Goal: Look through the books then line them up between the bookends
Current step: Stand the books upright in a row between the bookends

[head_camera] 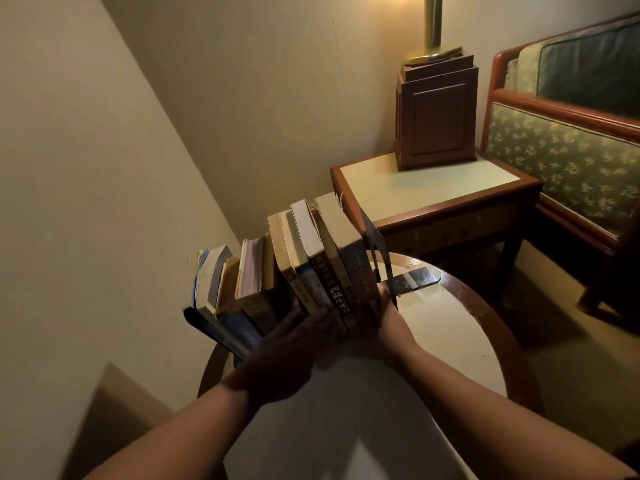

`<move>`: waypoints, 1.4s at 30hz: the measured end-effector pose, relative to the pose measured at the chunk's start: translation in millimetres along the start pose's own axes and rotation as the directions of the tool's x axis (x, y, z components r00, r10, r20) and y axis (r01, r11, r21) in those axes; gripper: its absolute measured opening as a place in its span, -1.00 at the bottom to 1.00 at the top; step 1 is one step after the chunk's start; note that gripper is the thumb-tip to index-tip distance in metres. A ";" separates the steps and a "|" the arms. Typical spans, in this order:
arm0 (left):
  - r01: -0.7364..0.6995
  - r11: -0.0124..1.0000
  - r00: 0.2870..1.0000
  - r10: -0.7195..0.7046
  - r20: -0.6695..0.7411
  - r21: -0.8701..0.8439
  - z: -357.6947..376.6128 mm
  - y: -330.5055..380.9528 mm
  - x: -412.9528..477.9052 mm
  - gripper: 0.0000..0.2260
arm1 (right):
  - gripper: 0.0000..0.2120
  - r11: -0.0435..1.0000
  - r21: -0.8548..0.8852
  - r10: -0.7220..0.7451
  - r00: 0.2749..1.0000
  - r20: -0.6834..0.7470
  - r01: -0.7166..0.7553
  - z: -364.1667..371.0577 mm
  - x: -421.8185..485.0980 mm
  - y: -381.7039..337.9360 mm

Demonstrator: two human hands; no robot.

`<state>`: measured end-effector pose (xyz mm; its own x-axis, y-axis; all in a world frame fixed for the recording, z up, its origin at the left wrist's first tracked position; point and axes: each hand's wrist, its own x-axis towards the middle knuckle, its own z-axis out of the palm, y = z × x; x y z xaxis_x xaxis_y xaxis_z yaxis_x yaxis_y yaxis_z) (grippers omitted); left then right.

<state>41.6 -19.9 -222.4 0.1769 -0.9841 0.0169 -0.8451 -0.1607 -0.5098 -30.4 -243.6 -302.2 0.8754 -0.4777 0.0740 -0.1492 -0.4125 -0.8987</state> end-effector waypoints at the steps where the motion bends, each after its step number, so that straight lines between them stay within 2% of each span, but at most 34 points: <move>1: -0.007 1.000 1.000 0.008 -0.011 0.023 0.4 -1.8 0.0 -0.33 | -0.22 1.000 -0.015 -0.018 1.000 -0.019 0.018 1.0 1.5 0.7; 4: -0.041 0.992 0.998 0.047 -0.052 0.117 12.0 -4.9 0.1 -0.39 | -0.36 0.999 0.002 -0.035 0.998 -0.056 0.035 4.3 3.9 6.5; 11: -0.051 0.963 0.980 0.100 -0.173 0.265 36.4 -8.3 1.7 -0.50 | -0.44 0.997 -0.048 -0.065 0.996 -0.055 0.062 1.6 4.7 10.3; 17: -0.040 0.977 0.977 0.082 -0.196 0.208 39.0 -10.5 4.1 -0.44 | -0.40 0.995 -0.081 -0.069 0.995 -0.070 0.063 1.1 2.5 3.7; 21: -0.023 0.986 0.988 0.047 -0.145 0.165 29.9 -9.6 5.3 -0.43 | -0.46 0.994 -0.100 -0.037 0.999 -0.028 0.034 -3.1 4.0 2.6; 24: -0.015 0.995 0.997 0.023 -0.072 0.102 19.8 -6.4 3.8 -0.34 | -0.50 0.997 -0.076 -0.021 1.000 0.008 0.022 -6.8 5.4 2.0; 26: -0.006 0.995 0.998 0.011 -0.054 0.095 13.5 -5.6 2.6 -0.27 | -0.46 0.996 -0.083 -0.027 0.998 0.055 0.031 -9.0 4.0 -1.3; 28: -0.003 0.993 0.998 0.009 -0.056 0.115 8.1 -7.1 -1.1 -0.26 | -0.28 0.988 -0.136 -0.058 0.995 0.075 0.068 -8.9 3.5 -4.1; 30: -0.011 0.990 0.998 0.019 -0.059 0.141 6.0 -11.5 -8.3 -0.30 | -0.20 0.984 -0.150 -0.083 0.992 0.092 0.096 -6.4 3.7 -4.8; 32: -0.017 0.987 0.998 0.025 -0.050 0.161 8.1 -18.0 -17.0 -0.33 | -0.28 0.987 -0.141 -0.064 0.994 0.083 0.075 -2.9 6.1 -1.9; 35: -0.028 0.981 0.999 0.034 -0.028 0.194 16.8 -27.2 -26.1 -0.33 | -0.54 0.988 -0.149 -0.038 0.999 0.009 0.039 -2.3 4.6 2.8; 36: -0.039 0.975 0.999 0.045 -0.025 0.217 19.8 -29.1 -27.2 -0.34 | -0.58 0.993 -0.119 -0.025 1.000 -0.006 0.024 -2.1 2.4 2.4; 39: -0.072 0.949 0.996 0.085 -0.031 0.307 27.7 -31.2 -26.4 -0.37 | -0.63 0.992 -0.127 0.004 0.999 -0.032 -0.008 -2.6 -2.7 -1.3; 42: -0.083 0.934 0.993 0.106 -0.046 0.347 31.8 -33.7 -24.7 -0.37 | -0.58 0.987 -0.163 -0.021 0.998 -0.066 0.010 1.4 -1.4 3.7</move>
<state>81.7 12.2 -232.9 0.0632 -0.9980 0.0028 -0.6296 -0.0421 -0.7758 -31.5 -243.4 -306.2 0.8460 -0.5191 0.1216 -0.2133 -0.5385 -0.8152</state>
